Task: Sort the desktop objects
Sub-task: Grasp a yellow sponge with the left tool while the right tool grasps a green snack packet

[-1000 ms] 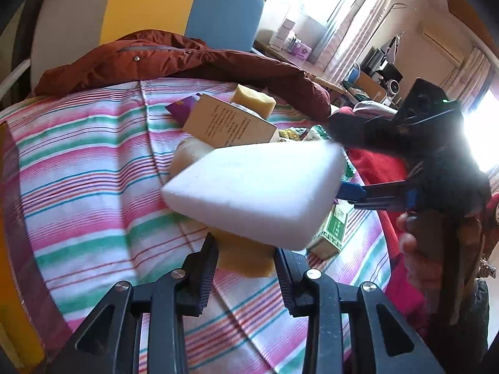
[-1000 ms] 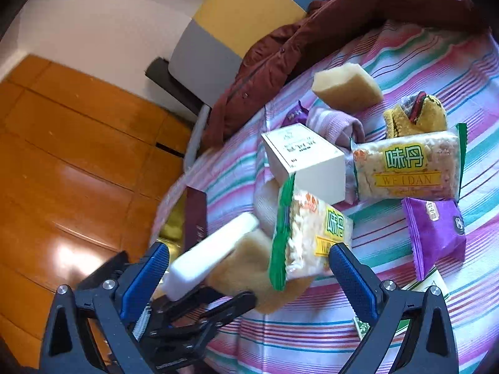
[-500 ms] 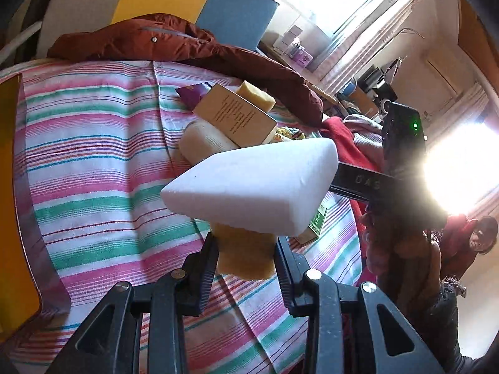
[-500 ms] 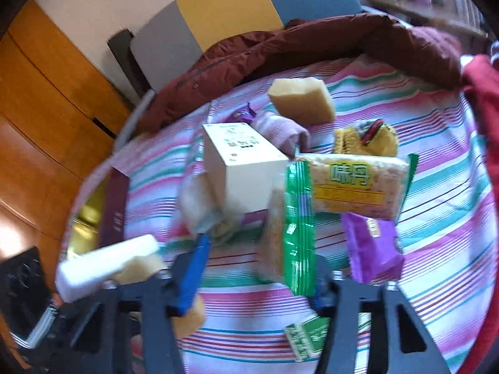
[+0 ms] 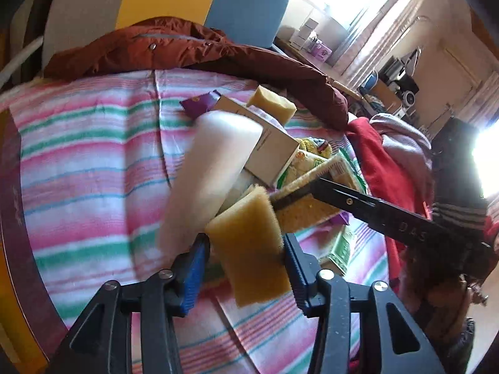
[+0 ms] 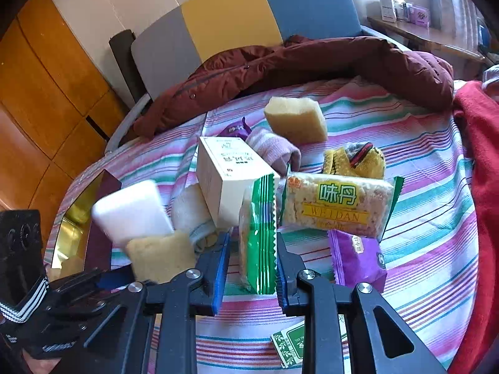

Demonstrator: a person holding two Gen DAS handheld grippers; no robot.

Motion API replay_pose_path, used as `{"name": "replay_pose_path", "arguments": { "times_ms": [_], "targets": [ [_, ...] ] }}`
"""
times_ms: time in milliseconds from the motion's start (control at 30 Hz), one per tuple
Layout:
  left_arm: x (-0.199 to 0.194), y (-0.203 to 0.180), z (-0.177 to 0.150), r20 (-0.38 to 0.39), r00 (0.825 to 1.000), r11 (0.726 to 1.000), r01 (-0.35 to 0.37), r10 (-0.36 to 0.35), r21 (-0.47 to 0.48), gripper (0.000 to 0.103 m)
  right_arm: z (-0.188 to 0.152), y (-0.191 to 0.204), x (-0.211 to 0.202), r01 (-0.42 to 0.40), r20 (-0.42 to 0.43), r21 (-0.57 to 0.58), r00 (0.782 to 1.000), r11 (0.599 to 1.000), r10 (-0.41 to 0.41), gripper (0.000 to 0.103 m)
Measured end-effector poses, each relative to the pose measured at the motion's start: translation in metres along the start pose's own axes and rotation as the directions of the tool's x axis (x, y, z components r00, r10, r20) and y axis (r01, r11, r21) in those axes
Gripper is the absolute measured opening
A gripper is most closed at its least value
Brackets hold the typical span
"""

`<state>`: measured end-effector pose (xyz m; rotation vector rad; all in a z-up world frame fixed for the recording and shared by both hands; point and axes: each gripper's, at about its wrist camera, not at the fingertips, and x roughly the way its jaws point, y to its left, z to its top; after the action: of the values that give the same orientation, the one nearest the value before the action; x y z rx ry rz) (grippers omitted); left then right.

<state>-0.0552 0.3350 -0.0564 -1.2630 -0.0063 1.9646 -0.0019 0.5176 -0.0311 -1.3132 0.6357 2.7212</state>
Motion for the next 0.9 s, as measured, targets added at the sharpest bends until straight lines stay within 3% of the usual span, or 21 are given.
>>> {"name": "replay_pose_path", "arguments": {
  "times_ms": [233, 433, 900],
  "targets": [
    [-0.019, -0.016, -0.009, 0.035, 0.999, 0.993, -0.001, -0.003, 0.117, 0.037, 0.002, -0.004, -0.010, -0.020, 0.049, 0.020, 0.999, 1.000, 0.019, 0.027],
    [-0.046, -0.016, -0.017, 0.082, 0.996, 0.993, 0.032, -0.042, 0.117, 0.037, 0.002, -0.004, -0.021, -0.046, 0.088, 0.026, 0.995, 0.999, 0.044, 0.027],
    [-0.079, 0.000, -0.028, 0.128, 0.991, 0.997, 0.037, -0.046, 0.071, 0.037, -0.002, 0.000, 0.005, 0.030, -0.019, -0.011, 0.999, 0.999, -0.030, 0.018]
  ]
}}
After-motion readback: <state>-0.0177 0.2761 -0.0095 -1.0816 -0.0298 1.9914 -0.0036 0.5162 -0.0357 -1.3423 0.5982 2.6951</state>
